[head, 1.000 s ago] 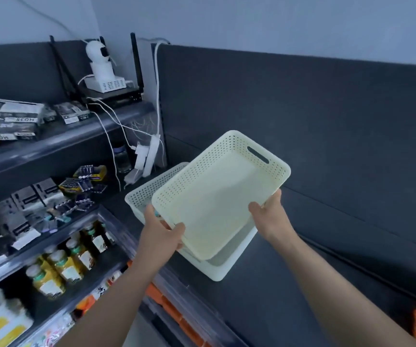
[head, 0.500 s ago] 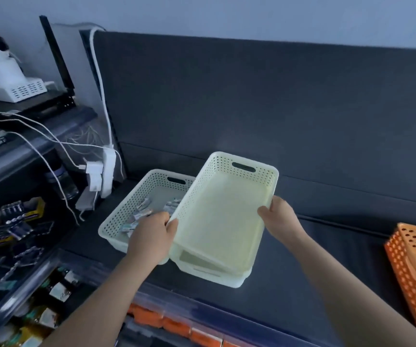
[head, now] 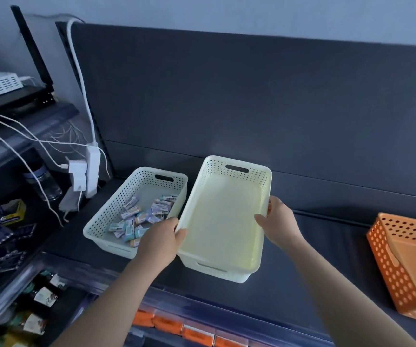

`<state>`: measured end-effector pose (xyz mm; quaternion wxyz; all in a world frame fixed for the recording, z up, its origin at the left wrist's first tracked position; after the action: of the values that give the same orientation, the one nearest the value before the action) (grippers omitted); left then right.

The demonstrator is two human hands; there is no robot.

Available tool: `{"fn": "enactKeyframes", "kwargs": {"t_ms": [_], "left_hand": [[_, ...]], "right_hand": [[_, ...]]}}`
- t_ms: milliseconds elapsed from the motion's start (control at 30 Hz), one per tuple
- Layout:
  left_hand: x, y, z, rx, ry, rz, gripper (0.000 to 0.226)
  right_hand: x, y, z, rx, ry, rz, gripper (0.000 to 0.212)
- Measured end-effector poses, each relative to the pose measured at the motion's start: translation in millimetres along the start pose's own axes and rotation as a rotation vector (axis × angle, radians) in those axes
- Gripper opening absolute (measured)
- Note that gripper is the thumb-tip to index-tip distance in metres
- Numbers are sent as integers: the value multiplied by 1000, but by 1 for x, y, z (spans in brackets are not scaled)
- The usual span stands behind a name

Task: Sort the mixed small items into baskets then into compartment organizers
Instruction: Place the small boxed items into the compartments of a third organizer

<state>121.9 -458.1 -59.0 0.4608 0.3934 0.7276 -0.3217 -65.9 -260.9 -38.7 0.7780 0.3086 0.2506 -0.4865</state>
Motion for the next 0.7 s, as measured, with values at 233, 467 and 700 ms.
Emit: {"fn": "enactKeyframes", "kwargs": {"t_ms": [233,467,700], "left_hand": [[-39,19,5,99,-19,-133,25],[-101,33,94,152,-129,-240,23],[-84,7,199,15,-10,-13,53]], "right_hand": [[1,45,43,-240,306,-143,59],[81,101,124,-397,205,-9,53],[194,98,141,-107,90,132,62]]}}
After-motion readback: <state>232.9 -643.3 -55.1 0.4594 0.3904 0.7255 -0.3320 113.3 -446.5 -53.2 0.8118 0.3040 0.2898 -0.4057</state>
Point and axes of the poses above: each hand's wrist, its own y-axis away from the middle knuckle, its own x-axis out of the palm, z = x × y, the point moved 8 cm from there along -y, towards the middle knuckle, and after that the axes turned 10 degrees about x, right-handed, at the moved point
